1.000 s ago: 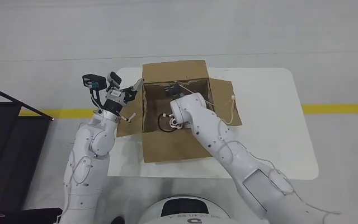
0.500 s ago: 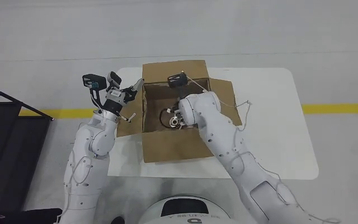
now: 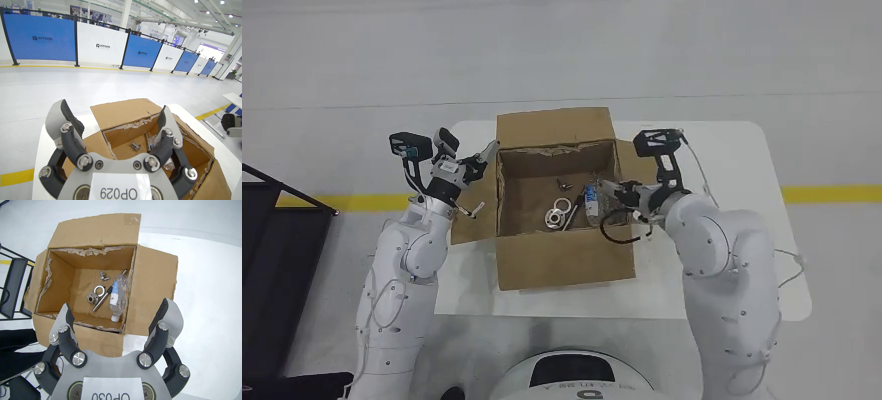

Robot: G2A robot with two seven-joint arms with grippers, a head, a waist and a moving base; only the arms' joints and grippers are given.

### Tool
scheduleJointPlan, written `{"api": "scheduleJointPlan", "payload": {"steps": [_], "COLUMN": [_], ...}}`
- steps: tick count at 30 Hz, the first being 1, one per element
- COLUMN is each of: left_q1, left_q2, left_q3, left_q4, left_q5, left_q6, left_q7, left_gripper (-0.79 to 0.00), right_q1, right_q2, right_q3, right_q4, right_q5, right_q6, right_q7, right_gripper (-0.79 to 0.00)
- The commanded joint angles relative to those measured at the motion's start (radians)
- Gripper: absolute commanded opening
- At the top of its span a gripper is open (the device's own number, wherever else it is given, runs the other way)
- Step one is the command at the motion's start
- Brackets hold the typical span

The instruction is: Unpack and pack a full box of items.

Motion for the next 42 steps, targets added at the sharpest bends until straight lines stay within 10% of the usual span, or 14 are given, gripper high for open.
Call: {"api": "scheduleJointPlan", "payload": {"steps": [1,7,10,15,21,30,42], "left_q1": [0.0,0.0,0.0,0.0,0.0,0.0,0.0], "left_q2": [0.0,0.0,0.0,0.0,0.0,0.0,0.0], "left_q3": [0.0,0.0,0.0,0.0,0.0,0.0,0.0], "left_q4": [0.0,0.0,0.0,0.0,0.0,0.0,0.0], "left_q5": [0.0,0.0,0.0,0.0,0.0,0.0,0.0], "left_q6": [0.0,0.0,0.0,0.0,0.0,0.0,0.0], "left_q7": [0.0,0.0,0.0,0.0,0.0,0.0,0.0], "left_gripper": [0.0,0.0,0.0,0.0,0.0,0.0,0.0], "right_q1": [0.0,0.046,0.08,0.168,0.333,0.484,0.449], "right_q2": [0.006,0.028,0.044,0.081,0.118,0.179,0.306], "right_q3": [0.092,0.317,0.432,0.507,0.484,0.456,0.177], "right_q4": [0.051,0.282,0.423,0.648,0.933,1.346,1.267], "right_q5": [0.087,0.429,0.618,0.61,0.629,1.076,1.46], "right_q6": [-0.024,-0.146,-0.215,-0.26,-0.336,-0.332,-0.332], "right_q7": [-0.022,-0.047,-0.024,0.044,0.193,0.254,0.254], "right_gripper": [0.0,0.0,-0.2,-0.009,0.0,0.0,0.0]}}
